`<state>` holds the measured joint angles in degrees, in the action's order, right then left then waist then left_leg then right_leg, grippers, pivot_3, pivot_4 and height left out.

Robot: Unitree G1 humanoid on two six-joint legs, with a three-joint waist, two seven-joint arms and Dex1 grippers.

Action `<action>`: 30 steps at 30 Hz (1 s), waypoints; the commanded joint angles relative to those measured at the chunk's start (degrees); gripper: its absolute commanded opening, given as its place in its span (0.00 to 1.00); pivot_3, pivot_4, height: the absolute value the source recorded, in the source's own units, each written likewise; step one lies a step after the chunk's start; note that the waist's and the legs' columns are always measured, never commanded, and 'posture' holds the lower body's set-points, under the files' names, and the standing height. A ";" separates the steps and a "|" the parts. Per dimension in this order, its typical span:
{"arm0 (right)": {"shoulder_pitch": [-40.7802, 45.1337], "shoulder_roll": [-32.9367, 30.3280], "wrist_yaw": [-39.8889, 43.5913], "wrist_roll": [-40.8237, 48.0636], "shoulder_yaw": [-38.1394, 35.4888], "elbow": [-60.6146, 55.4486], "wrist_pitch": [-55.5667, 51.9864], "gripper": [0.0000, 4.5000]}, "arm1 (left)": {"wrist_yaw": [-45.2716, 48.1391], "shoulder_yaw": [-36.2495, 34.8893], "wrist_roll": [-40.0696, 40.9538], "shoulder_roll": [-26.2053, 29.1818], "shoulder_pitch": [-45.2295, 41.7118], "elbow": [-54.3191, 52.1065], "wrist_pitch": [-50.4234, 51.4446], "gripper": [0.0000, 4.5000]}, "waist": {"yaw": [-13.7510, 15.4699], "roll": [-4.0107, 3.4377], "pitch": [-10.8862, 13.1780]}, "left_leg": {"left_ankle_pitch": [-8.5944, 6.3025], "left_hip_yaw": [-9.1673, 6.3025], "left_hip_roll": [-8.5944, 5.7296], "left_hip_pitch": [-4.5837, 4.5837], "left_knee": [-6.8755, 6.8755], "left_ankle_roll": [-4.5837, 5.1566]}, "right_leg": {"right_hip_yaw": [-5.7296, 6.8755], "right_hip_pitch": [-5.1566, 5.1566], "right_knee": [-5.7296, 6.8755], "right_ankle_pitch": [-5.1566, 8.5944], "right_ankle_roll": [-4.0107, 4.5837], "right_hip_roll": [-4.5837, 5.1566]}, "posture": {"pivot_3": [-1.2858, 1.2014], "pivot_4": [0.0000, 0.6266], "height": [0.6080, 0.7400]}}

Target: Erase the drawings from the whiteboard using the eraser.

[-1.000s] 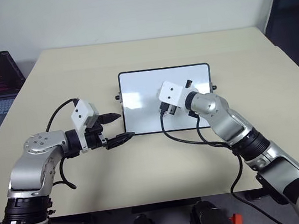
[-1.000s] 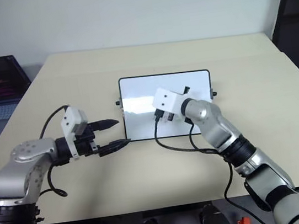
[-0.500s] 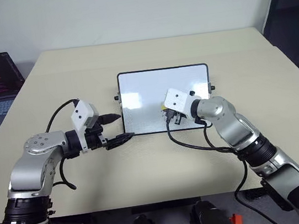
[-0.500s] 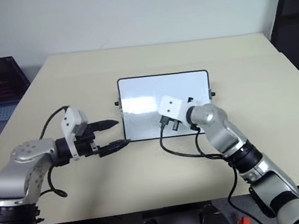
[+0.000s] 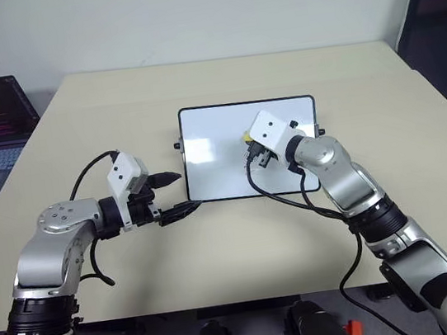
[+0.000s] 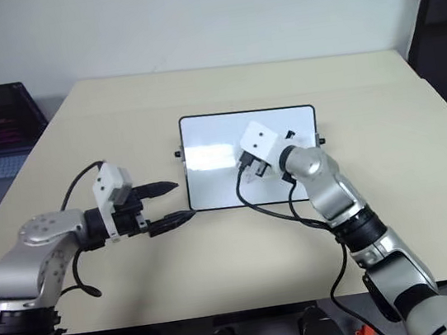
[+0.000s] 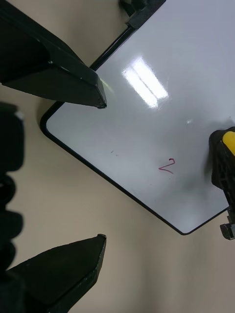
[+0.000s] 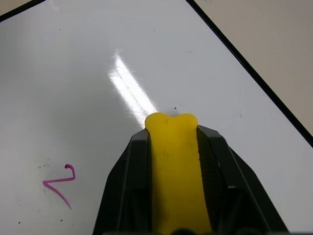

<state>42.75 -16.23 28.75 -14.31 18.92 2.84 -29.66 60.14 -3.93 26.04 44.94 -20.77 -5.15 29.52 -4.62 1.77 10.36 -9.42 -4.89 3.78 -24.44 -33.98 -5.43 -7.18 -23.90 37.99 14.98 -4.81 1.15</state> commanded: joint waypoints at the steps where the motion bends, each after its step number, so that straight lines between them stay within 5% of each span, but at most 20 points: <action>1: -3.33 -0.09 1.77 4.86 -5.74 -8.34 -5.26 0.21 | -1.30 -3.17 1.54 -0.07 0.43 -1.72 0.04 1.00 | 0.03 0.00 0.00 | 0.00 0.00 0.00 -0.01 0.00 0.00 | -0.01 -0.01 -0.01 0.00 0.00 0.00 | 0.52 0.24 1.00; 7: -7.69 -0.53 5.74 16.35 -14.72 -26.50 -17.39 0.21 | -2.23 -6.29 3.41 0.50 2.70 -2.37 1.12 1.00 | -0.23 -0.10 0.07 | -0.01 -0.02 0.01 -0.29 0.08 0.00 | 0.01 -0.27 0.03 0.02 -0.22 0.00 | 0.52 0.24 1.00; 14: -22.86 -6.80 8.58 22.00 -15.23 -38.72 -17.69 0.21 | -2.75 -7.43 4.08 -0.04 4.92 -4.06 0.10 1.00 | 0.13 -0.08 0.07 | -0.04 -0.03 0.00 -0.30 0.16 -0.01 | 0.04 -0.22 -0.06 0.24 -0.11 0.02 | 0.52 0.24 1.00; 19: -30.21 -10.52 8.86 22.16 -12.44 -40.08 -14.47 0.21 | -2.46 -6.26 3.16 0.49 6.18 -5.67 -0.44 1.00 | -0.13 -0.06 0.07 | -0.04 0.02 0.00 -0.28 0.05 -0.02 | -0.01 -0.23 -0.03 0.21 -0.07 0.03 | 0.52 0.24 1.00; 30: -27.29 -9.67 5.83 22.35 -9.41 -37.17 -9.24 0.21 | -3.07 -4.76 3.65 0.42 3.82 -7.08 0.98 1.00 | -0.15 -0.03 0.08 | -0.04 0.05 0.00 -0.26 0.05 -0.03 | -0.02 -0.21 -0.08 0.19 -0.06 0.02 | 0.52 0.24 1.00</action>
<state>14.62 -25.91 34.87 7.82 9.47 -33.30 -40.71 56.95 -8.27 29.03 44.83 -15.88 -10.00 30.78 -4.77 1.74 10.43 -9.46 -4.84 3.78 -24.71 -33.92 -5.45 -7.20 -24.12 37.91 15.18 -4.88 1.17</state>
